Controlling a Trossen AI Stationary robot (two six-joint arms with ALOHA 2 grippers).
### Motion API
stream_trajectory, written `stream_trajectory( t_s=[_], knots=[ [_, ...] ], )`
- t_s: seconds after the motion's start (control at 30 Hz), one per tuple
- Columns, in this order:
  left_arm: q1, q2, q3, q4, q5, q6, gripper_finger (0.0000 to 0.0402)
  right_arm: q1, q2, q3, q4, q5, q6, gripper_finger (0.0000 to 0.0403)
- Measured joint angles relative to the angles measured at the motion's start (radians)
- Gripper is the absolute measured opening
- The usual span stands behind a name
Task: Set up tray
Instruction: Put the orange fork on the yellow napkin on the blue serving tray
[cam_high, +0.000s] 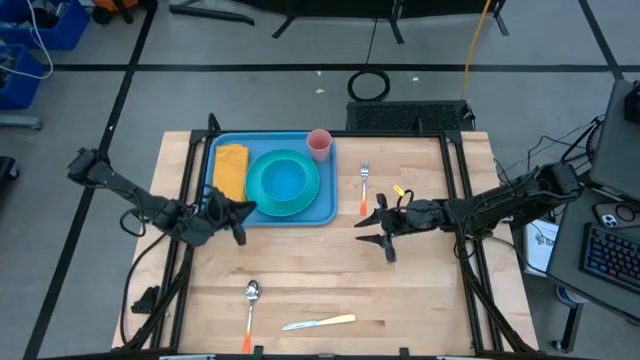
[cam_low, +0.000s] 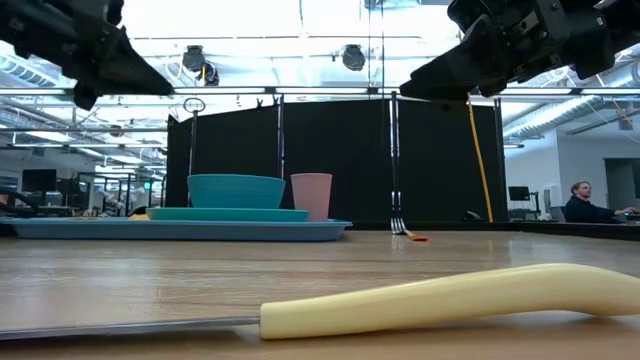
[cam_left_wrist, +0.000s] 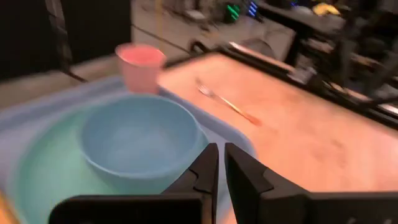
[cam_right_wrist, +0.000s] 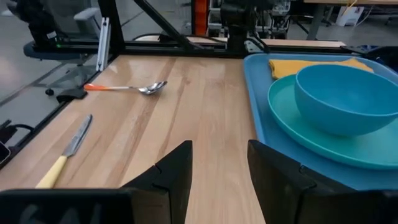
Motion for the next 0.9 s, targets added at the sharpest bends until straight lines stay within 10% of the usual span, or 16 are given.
stream_trajectory(
  t_s=[0.9],
  knots=[
    [-0.079, 0.376, 0.010, 0.177, 0.206, -0.644, 0.0021, -0.014, 0.000, 0.000, -0.251, 0.007, -0.050, 0.0144]
  ],
)
